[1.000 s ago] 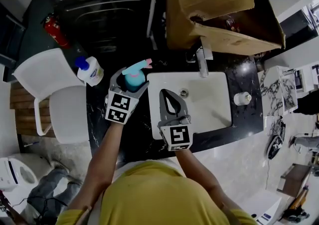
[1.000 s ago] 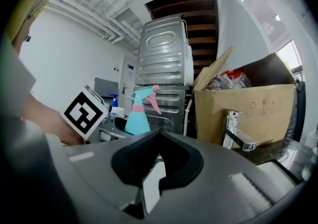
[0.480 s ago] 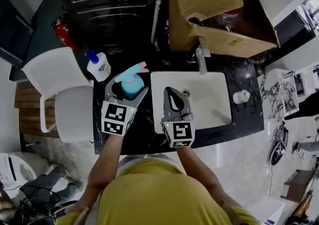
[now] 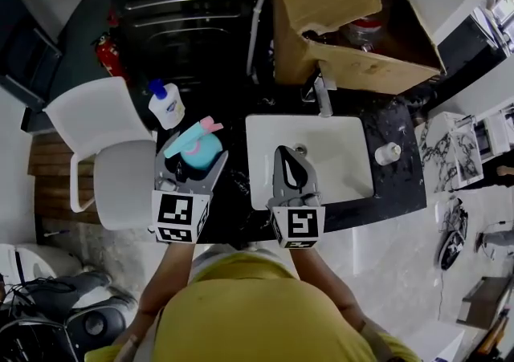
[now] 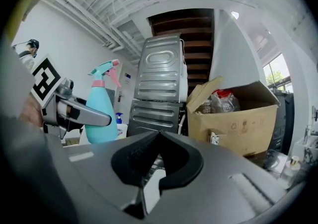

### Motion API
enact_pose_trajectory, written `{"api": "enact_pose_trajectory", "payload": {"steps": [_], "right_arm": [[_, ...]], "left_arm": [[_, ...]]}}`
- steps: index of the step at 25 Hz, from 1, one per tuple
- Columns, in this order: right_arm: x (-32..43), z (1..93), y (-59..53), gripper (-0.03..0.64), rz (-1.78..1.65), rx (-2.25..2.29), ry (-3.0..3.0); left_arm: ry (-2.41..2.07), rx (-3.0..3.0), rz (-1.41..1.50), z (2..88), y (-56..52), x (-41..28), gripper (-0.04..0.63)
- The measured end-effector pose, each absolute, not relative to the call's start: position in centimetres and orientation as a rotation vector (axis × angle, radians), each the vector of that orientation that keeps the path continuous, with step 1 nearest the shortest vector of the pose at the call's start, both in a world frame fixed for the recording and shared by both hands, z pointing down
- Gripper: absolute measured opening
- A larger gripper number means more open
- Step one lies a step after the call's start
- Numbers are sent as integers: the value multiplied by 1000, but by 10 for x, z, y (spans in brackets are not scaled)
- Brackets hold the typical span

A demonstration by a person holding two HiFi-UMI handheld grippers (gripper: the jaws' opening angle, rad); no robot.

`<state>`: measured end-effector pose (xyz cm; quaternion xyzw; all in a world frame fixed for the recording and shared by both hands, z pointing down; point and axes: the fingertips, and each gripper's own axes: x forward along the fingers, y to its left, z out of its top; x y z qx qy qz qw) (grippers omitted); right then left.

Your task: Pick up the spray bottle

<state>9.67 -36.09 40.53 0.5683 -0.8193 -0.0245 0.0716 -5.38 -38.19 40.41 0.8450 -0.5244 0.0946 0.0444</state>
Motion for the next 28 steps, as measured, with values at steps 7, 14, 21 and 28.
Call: {"api": "enact_pose_trajectory", "payload": {"steps": [7, 14, 21, 28], "right_arm": [[86, 392, -341, 0, -70, 1654, -2516], [83, 398, -337, 0, -81, 1635, -2513], [82, 399, -335, 0, -74, 1629, -2511], [77, 398, -335, 0, -90, 1615, -2519]], "left_arm": [[-1621, 2600, 267, 389, -360, -55, 394], [-1624, 2618, 288, 391, -355, -55, 394], [-1569, 2612, 259, 394, -353, -49, 394], [-1544, 2614, 287, 399, -352, -49, 394]]}}
